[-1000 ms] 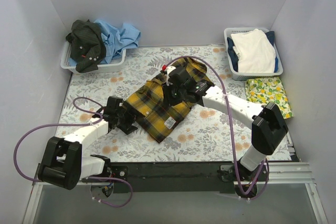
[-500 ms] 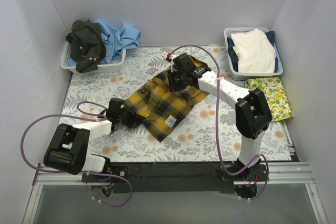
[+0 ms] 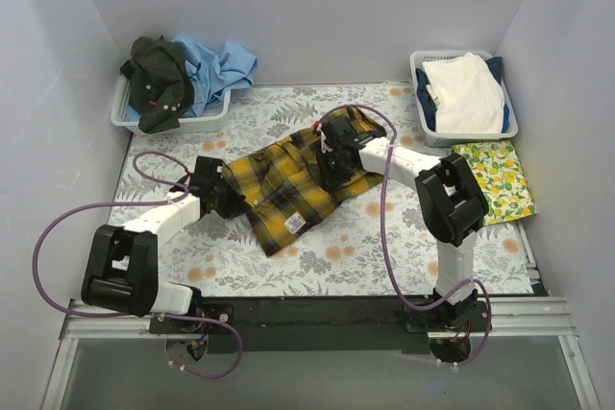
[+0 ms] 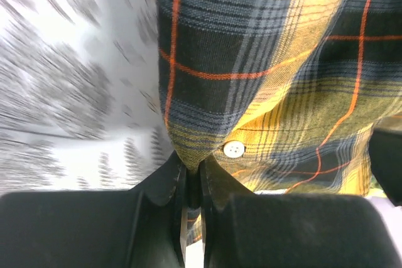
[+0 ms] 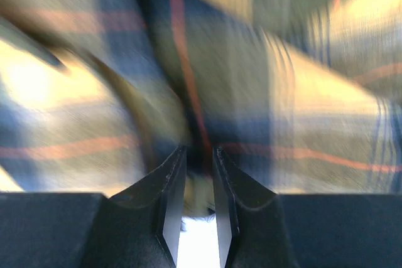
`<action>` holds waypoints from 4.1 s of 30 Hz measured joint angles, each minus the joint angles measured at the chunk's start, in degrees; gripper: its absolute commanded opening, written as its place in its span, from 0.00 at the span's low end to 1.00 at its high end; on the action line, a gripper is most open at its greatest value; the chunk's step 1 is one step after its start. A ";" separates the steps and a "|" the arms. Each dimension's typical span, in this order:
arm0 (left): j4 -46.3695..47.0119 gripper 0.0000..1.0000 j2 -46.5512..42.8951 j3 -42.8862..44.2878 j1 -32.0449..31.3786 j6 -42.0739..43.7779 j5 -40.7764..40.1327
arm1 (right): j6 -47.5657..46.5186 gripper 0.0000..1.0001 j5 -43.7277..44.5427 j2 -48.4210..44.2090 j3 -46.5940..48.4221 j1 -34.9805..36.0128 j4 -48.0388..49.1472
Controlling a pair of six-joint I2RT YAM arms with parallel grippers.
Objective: Fold and stack the long sleeve shirts
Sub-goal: Fold the shirt
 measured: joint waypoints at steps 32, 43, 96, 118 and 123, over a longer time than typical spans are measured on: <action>14.23 0.38 4.37 -5.51 18.78 5.25 14.95 | -1.20 0.32 -6.38 9.92 23.26 3.54 -4.98; 18.43 0.00 10.64 -4.85 20.06 4.13 21.09 | -0.02 0.04 -6.69 19.78 26.64 3.54 -5.20; -8.57 0.00 -2.34 14.71 20.74 19.96 16.87 | 6.99 0.18 0.00 19.69 29.88 7.41 -5.20; -8.87 0.00 -2.36 16.98 20.26 20.44 20.90 | 10.45 0.25 -6.08 29.22 38.29 6.29 1.42; -9.75 0.00 -2.38 17.31 20.02 21.03 20.35 | 9.46 0.53 -3.72 21.55 29.05 5.60 3.58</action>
